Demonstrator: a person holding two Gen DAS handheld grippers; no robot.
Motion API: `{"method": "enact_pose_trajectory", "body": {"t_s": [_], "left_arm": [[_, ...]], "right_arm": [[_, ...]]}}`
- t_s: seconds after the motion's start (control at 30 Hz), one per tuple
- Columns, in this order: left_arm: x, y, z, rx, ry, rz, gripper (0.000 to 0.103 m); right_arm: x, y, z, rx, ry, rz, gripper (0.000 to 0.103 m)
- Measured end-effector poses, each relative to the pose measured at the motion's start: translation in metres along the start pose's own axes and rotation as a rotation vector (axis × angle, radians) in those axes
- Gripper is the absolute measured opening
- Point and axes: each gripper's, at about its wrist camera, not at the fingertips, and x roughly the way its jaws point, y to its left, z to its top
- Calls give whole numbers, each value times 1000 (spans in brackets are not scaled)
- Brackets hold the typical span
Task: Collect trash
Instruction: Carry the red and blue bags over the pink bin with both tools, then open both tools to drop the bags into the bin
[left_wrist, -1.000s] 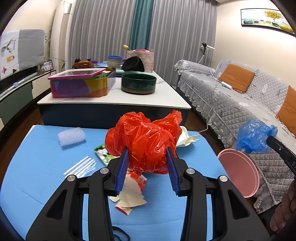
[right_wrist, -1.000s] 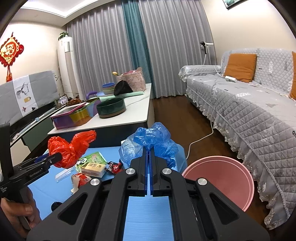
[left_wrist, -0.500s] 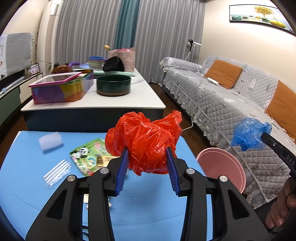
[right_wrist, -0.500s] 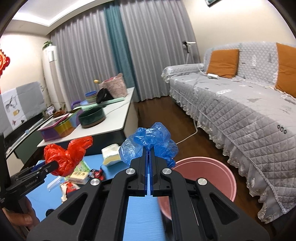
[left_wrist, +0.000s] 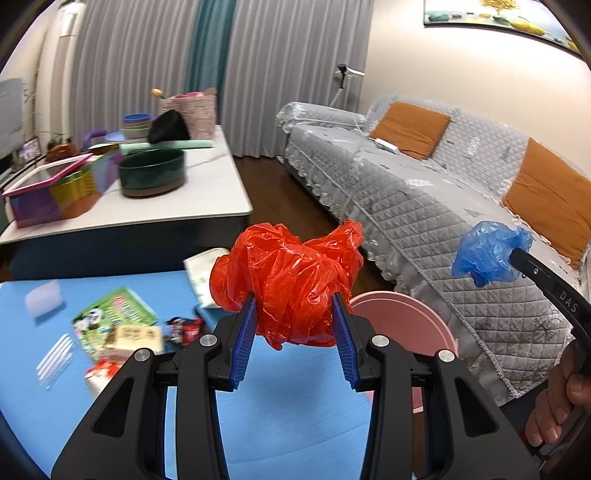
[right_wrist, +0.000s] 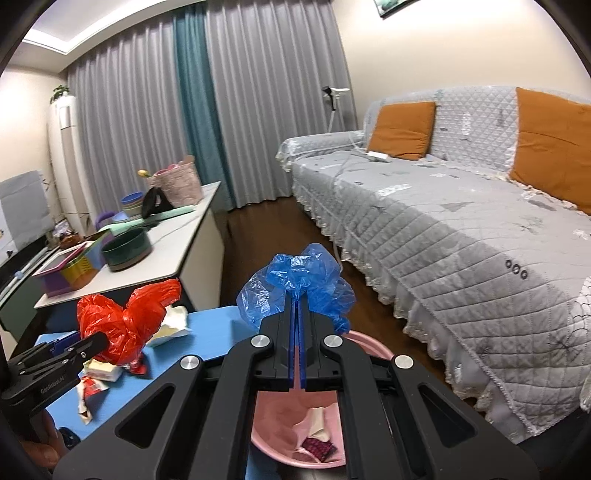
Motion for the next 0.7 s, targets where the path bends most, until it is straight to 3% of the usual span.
{"method": "enact_pose_trajectory", "body": {"t_s": [0.33, 0.7], "left_arm": [[44, -45, 5, 48, 38, -88, 40], [78, -68, -5, 82, 88, -125, 40]], "right_arm": [[28, -31, -2, 37, 43, -30, 2], [46, -44, -7, 60, 75, -39, 2]]}}
